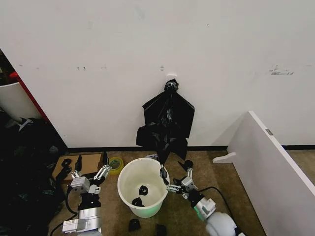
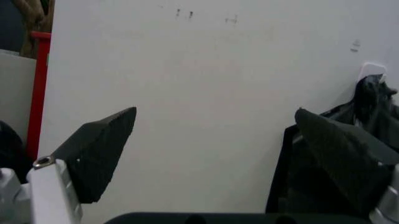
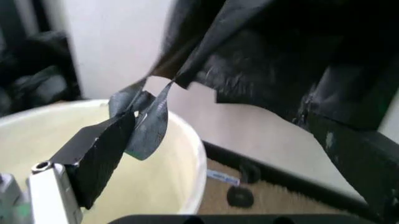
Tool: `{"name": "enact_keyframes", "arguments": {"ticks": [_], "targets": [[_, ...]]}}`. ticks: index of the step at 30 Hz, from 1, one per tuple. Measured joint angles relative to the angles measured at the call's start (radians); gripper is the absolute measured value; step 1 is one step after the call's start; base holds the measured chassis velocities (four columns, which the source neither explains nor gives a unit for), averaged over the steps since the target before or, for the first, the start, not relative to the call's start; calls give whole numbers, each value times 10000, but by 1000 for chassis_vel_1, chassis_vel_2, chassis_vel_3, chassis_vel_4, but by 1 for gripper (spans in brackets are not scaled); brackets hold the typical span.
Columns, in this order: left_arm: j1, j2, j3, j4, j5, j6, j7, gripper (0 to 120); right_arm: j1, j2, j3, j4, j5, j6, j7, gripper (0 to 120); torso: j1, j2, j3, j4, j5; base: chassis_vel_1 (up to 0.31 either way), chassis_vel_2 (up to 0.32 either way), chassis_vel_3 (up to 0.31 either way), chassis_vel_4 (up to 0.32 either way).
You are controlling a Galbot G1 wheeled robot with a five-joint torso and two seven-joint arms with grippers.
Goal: Place the garbage bag over the trash bin.
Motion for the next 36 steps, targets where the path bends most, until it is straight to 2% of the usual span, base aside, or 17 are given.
{"name": "enact_keyframes", "arguments": {"ticks": [1, 4, 6, 8, 10, 11, 16, 17, 18, 19, 21, 23, 25, 29, 31, 33, 36], "targets": [[0, 0, 0, 0, 0, 0, 0, 100, 0, 0, 0, 0, 0, 0, 0, 100, 0, 0, 0, 0, 0, 0, 0, 0, 0], [49, -20, -7, -42, 6, -14, 0, 100, -28, 51, -311, 822, 1556, -715, 852, 100, 0, 0, 0, 1, -1, 0, 0, 0, 0], [85, -20, -42, -69, 5, -45, -1, 100, 112, 129, -273, 1140, 3611, -199, -144, 100, 0, 0, 0, 1, 0, 0, 0, 0, 0], [119, -18, -61, -95, 0, -65, -6, 100, 273, 187, -46, 1050, 4671, 609, -1796, 100, 0, 0, 0, 2, -1, 0, 0, 0, 0], [124, -19, -63, -99, 0, -69, -6, 100, 299, 196, -5, 1012, 4786, 729, -2042, 100, 0, 0, 0, 2, -1, 0, 0, 0, 0], [139, -24, -66, -111, -1, -77, -10, 100, 389, 242, 106, 873, 5066, 1146, -2692, 100, 0, 0, 0, 0, 0, 0, 0, 0, 0], [160, -43, -64, -139, 4, -82, -12, 100, 587, 454, 196, 630, 4919, 1694, -2298, 100, 0, 0, 0, 0, 0, 0, 0, 0, 0], [166, -45, -63, -148, 8, -82, -12, 100, 638, 525, 207, 551, 4546, 1824, -1814, 100, 0, 0, 0, 1, -1, 0, 0, 0, 0], [173, -46, -62, -161, 21, -82, -14, 100, 706, 671, 251, 399, 3469, 1972, -664, 100, 0, 0, 0, 1, -1, 0, 0, 0, 0], [174, -46, -61, -161, 24, -82, -13, 100, 709, 683, 257, 387, 3386, 1978, -577, 100, 0, 0, 0, 1, -1, 0, 0, 0, 0], [176, -34, -59, -163, 52, -80, -16, 100, 717, 965, 487, 137, 529, 1854, 1881, 100, 0, 0, 1, 1, 0, 0, 0, 0, 0], [173, -29, -58, -162, 60, -78, -16, 100, 697, 1005, 534, 120, -51, 1765, 2366, 100, 0, 0, 0, 0, -1, 0, 0, 0, 0], [148, -26, -39, -133, 105, -61, -17, 100, 587, 1083, 685, 121, -1559, 1346, 3567, 100, 0, 0, 0, 0, 0, 0, 0, 0, 0], [102, -33, -1, -90, 173, -29, -18, 100, 395, 1014, 891, 230, -3009, 352, 4291, 100, 0, 0, 0, 0, 1, 0, 0, 0, 0], [33, -29, 25, -51, 209, 10, -19, 100, 12, 599, 1065, 508, -4476, -1542, 4199, 100, 0, 0, 0, -1, 0, 0, 0, 0, 0], [5, -9, 30, -33, 210, 22, -19, 100, -145, 434, 1127, 574, -5306, -2569, 4081, 100, 0, 0, 0, -1, -1, 0, 0, 0, 0], [-11, 17, 29, -12, 201, 26, -19, 100, -126, 422, 1132, 495, -5545, -2825, 4191, 100, 0, 0, 0, -1, 0, 0, 0, 0, 0]]}}
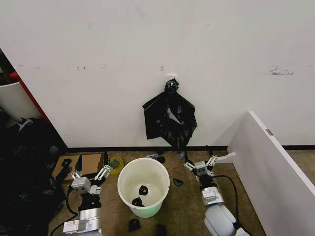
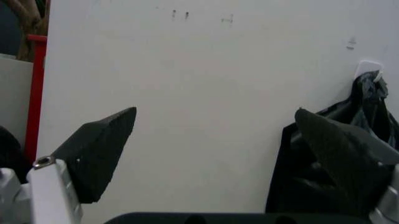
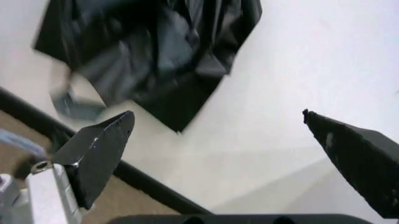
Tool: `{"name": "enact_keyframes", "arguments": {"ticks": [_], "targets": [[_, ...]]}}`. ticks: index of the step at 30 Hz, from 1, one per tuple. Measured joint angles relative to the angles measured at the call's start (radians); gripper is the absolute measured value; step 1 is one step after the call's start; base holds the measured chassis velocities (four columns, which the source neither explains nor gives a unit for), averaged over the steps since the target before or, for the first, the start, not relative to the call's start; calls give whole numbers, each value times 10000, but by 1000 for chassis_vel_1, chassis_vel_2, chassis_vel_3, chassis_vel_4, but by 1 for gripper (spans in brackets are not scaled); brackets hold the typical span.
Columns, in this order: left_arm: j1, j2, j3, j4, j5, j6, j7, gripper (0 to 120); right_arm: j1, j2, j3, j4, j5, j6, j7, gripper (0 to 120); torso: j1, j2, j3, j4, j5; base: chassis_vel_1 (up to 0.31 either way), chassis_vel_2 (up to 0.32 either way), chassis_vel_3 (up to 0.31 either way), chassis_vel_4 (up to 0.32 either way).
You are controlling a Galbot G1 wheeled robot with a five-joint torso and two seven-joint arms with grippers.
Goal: Place the garbage bag over the trash bin.
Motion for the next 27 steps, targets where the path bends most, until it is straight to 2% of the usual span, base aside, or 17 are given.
{"name": "enact_keyframes", "arguments": {"ticks": [1, 3, 5, 9, 12, 15, 17, 24, 27], "targets": [[-3, 13, -3, 4, -10, 0, 0, 100, 60, 34, 0, -71, 29, 117, 78, 100, 0, 0, 0, -1, 0, 0, 0, 0, 0], [-10, 41, -16, 34, -47, 2, -4, 100, 345, 196, 0, -279, 246, 979, 105, 100, 0, 0, 0, 0, 1, 0, 0, 0, 0], [-20, 60, -28, 93, -64, -2, -14, 100, 723, 336, -6, -403, 504, 1898, -430, 100, 0, 0, 0, 3, 1, 0, 0, 0, 0], [-25, 61, -25, 155, -65, -20, -15, 100, 1237, 346, -280, -401, 995, 2156, -1336, 100, 0, 0, 0, 1, 0, 0, 0, 0, 0], [-31, 57, -21, 171, -52, -25, -16, 100, 1811, 328, -570, -515, 1014, 1942, -2014, 100, 0, 0, 0, 4, -1, 0, 0, 0, 0], [-61, 58, -28, 170, -49, -18, -23, 100, 2504, 325, -881, -852, 555, 1144, -2376, 100, 0, 0, 0, 3, -1, 0, 0, 0, 0], [-85, 57, -41, 171, -48, 4, -39, 100, 2931, 355, -1049, -1164, 80, 373, -2399, 95, 0, 0, 1, 2, 0, 0, 0, 0, 0], [-96, 30, -60, 188, -52, 12, -58, 100, 3319, 409, -1003, -1730, -1070, -353, -2400, 74, 0, 0, 1, 1, 0, 0, 0, 0, 0], [-103, 18, -67, 253, -54, 0, -64, 100, 3402, 361, -922, -1905, -1316, -603, -2378, 73, 0, -1, 1, 0, 0, 0, 0, 0, 0]]}}
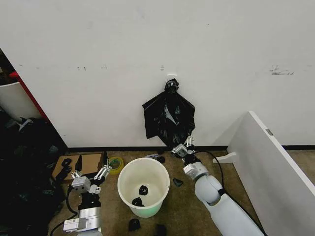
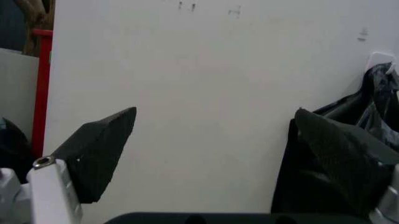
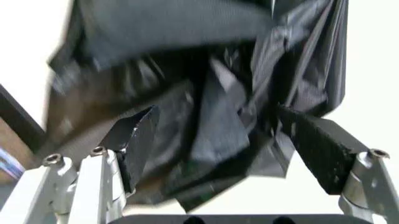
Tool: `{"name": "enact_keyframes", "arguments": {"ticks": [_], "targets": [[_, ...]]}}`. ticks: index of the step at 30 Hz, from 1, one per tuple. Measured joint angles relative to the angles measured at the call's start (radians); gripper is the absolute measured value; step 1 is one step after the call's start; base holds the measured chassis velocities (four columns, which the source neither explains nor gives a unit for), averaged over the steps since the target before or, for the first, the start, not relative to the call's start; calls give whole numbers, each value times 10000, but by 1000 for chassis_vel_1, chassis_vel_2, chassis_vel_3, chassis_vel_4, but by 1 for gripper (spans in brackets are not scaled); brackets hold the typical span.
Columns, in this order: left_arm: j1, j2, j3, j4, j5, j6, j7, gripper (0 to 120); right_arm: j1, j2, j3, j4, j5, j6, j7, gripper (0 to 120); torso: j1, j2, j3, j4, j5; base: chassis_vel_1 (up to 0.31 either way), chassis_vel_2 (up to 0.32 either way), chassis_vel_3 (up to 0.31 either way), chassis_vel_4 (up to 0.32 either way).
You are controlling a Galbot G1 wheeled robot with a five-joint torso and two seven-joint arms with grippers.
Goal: Place the garbage bag over the trash bin.
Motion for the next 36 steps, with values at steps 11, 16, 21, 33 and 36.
{"name": "enact_keyframes", "arguments": {"ticks": [11, 16, 21, 33, 36], "targets": [[-125, -107, 38, 90, 48, -1, -10, 100, 504, -94, -120, -427, 21, -609, -229, 88, 0, 0, 0, 1, 0, 0, 0, 0, 0], [-120, -116, 22, 91, 53, -1, -12, 100, 725, 47, -260, -594, 15, -895, -267, 90, 0, 0, 0, 2, 0, 0, 0, 0, 0], [-108, -117, -12, 96, 51, -5, -29, 100, 855, 128, -308, -786, 232, -1181, -277, 72, 0, 0, 0, 1, 0, 0, 0, 0, 0], [-128, -143, 35, 119, 73, -19, -43, 100, 1011, 186, -123, -1011, 228, -1219, -261, 32, 0, 0, -1, 1, 0, 0, 0, 0, 0], [-122, -107, 38, 123, 80, -19, -44, 100, 1072, 219, -11, -1115, 399, -1163, -232, 17, 0, 0, -1, 1, 0, 0, 0, 0, 0]]}}
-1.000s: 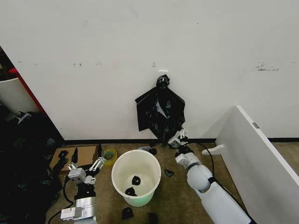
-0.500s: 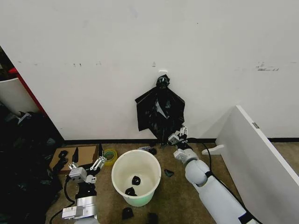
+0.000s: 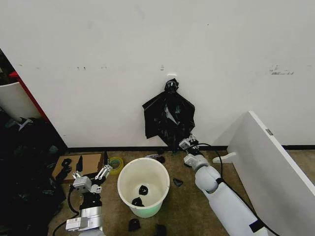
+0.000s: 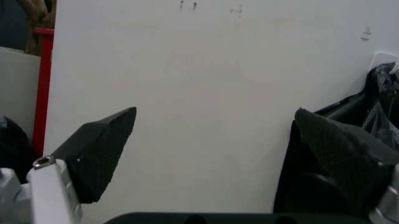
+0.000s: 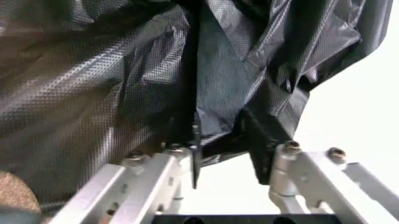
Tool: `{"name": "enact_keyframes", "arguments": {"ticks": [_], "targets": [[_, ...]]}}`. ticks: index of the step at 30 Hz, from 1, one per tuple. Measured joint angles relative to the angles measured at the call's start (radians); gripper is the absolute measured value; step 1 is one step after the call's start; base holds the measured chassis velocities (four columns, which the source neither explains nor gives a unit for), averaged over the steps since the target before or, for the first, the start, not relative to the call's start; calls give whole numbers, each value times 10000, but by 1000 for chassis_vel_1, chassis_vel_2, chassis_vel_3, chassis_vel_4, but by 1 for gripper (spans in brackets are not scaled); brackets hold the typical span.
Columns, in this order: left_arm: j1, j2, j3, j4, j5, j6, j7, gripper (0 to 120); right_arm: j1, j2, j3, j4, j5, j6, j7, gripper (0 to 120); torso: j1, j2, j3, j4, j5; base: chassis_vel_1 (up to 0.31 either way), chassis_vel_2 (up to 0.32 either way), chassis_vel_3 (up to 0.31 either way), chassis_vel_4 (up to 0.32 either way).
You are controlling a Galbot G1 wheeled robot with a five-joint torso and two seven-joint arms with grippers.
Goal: Place the garbage bag over the trash bin.
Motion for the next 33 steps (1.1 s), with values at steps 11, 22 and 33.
{"name": "enact_keyframes", "arguments": {"ticks": [11, 22, 33], "targets": [[-33, 190, 22, 22, -18, 11, 5, 100, -577, 111, 366, 817, 2685, 1173, 369, 0, -2, 0, 0, 0, -1, 0, 0, 0, 0], [-1390, 2383, 405, 481, -1158, -221, 1793, 100, -1874, 11, 445, 3137, 8518, 3298, -913, 0, -1, 0, 0, -1, -3, 0, 0, 0, 0], [-4770, 5091, 1600, 3134, 37, -356, 3583, 100, -2034, 195, 360, 3276, 8905, 4199, -2345, 0, 0, 0, 2, 0, -5, 0, 0, 0, 0]]}}
